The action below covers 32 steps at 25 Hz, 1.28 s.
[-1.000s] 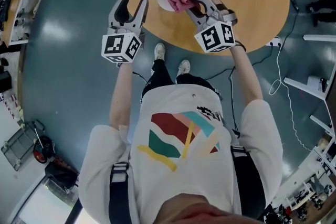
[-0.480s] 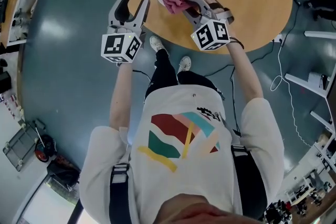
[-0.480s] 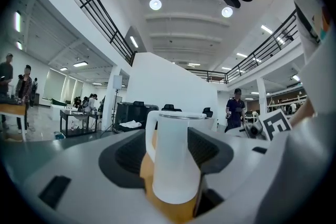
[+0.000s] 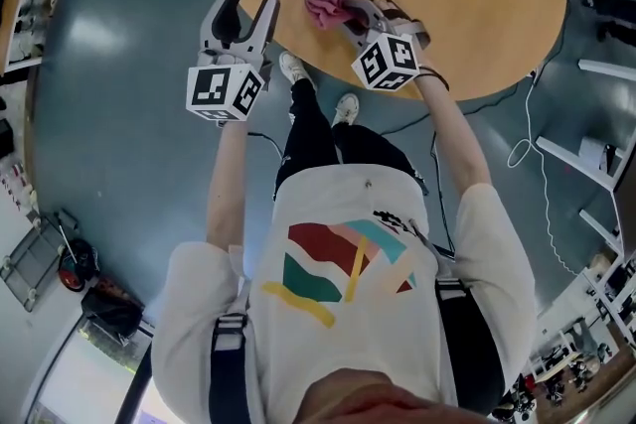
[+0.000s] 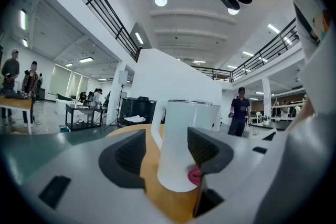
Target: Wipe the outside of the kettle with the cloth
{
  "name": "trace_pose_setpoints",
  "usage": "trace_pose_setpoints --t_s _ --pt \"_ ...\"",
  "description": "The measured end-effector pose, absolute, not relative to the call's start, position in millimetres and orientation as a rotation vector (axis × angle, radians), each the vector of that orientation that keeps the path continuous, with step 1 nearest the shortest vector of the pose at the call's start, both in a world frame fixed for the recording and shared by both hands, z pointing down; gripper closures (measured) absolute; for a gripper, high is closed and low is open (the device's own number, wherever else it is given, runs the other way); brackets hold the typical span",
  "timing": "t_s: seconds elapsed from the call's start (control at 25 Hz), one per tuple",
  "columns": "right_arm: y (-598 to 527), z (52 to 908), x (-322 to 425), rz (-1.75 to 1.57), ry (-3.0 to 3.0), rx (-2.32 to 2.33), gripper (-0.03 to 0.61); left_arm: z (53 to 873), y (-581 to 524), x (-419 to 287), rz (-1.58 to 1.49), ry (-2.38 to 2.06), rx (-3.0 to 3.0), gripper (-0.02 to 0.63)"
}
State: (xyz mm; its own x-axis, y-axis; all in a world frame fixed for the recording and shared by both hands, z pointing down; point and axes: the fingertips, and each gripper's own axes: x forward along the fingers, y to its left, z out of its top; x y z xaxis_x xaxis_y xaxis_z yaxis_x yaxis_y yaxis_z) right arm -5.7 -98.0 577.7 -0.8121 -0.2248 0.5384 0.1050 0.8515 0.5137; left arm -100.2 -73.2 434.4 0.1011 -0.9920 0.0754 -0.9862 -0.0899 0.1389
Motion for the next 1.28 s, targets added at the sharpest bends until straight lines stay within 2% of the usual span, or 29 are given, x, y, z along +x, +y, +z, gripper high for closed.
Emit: trace_pose_setpoints --t_s 0.36,0.56,0.68,0.8,0.96,1.08,1.28 --pt "-93.5 582.5 -9.2 -0.655 -2.435 0.077 0.534 410.9 -71.5 -87.6 -0.096 -2.002 2.259 0.334" --pt "-99.2 549.2 20.7 -0.530 -2.524 0.248 0.534 366.4 -85.0 -28.3 0.023 -1.933 2.494 0.334" --pt "-110.3 535.5 47.4 -0.436 -2.552 0.386 0.534 341.8 -93.2 13.3 -0.055 -1.970 2.571 0.334" --pt "-129.8 528.2 78.3 -0.282 -2.579 0.546 0.534 356.8 -102.9 28.8 -0.032 -2.030 2.436 0.327" --pt "-176.3 508.4 105.8 -0.157 -2.617 0.749 0.534 374.3 -113.8 26.5 -0.047 -2.085 2.290 0.252" --pt "-222.8 487.0 103.0 -0.155 -2.637 0.821 0.534 388.5 -114.8 10.0 -0.027 -2.151 2.171 0.240" --pt "-271.7 475.7 51.6 -0.290 -2.627 0.674 0.534 422.7 -121.9 -21.2 -0.052 -2.115 2.013 0.230"
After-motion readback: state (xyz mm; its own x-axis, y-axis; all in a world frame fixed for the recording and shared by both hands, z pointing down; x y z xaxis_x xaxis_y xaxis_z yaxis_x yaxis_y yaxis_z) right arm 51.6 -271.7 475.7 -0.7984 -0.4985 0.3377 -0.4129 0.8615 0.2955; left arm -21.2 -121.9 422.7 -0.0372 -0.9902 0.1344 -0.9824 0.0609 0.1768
